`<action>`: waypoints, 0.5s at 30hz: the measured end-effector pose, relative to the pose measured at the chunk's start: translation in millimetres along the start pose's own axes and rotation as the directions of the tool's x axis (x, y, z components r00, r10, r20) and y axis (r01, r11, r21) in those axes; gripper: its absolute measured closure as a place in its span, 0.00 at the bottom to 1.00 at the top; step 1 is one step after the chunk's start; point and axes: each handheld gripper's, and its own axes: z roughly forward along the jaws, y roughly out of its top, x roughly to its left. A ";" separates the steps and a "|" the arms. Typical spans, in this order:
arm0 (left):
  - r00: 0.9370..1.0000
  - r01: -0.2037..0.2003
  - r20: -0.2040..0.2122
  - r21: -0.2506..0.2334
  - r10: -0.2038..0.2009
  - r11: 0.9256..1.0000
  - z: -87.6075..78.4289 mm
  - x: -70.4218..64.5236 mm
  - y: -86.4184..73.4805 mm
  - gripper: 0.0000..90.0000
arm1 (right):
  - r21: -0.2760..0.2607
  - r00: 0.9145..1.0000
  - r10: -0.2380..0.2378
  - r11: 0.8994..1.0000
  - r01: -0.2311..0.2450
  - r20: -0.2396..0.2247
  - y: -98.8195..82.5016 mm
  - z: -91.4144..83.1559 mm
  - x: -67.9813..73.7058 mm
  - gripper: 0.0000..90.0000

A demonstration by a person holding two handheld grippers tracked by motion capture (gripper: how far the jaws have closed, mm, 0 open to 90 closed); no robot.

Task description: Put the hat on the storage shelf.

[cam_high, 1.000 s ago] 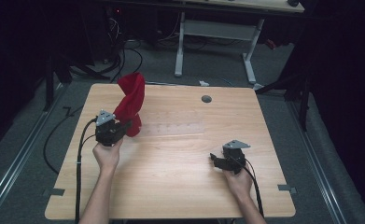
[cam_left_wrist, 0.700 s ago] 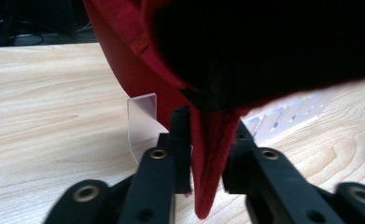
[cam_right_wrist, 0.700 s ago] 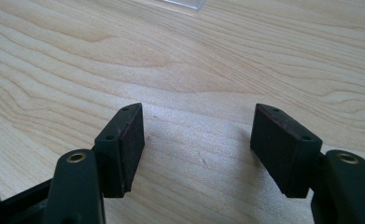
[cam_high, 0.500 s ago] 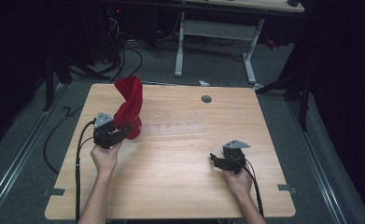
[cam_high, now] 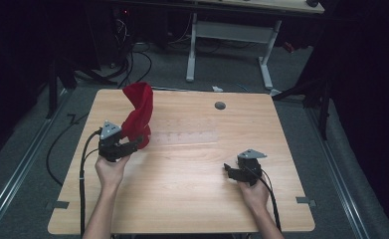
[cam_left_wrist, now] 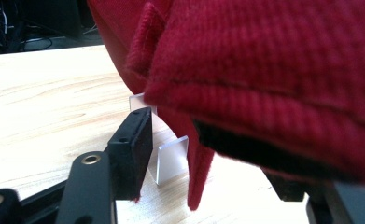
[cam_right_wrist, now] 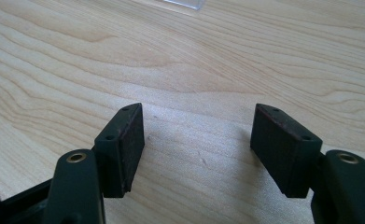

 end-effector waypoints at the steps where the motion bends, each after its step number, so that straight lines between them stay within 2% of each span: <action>1: 1.000 0.001 -0.002 0.001 -0.001 1.000 -0.9 0.4 -0.1 0.43 | 0.000 1.000 0.000 1.000 0.000 0.000 0.0 0.0 0.0 0.39; 8: 1.000 -0.006 -0.021 0.007 0.006 1.000 -13.6 3.2 -2.2 0.41 | 0.000 1.000 0.001 1.000 -0.001 0.000 0.0 0.0 0.0 0.39; 15: 1.000 0.005 -0.027 0.008 -0.005 1.000 -27.2 6.3 -7.7 0.40 | 0.000 1.000 0.002 1.000 -0.002 0.001 0.0 -0.1 0.2 0.39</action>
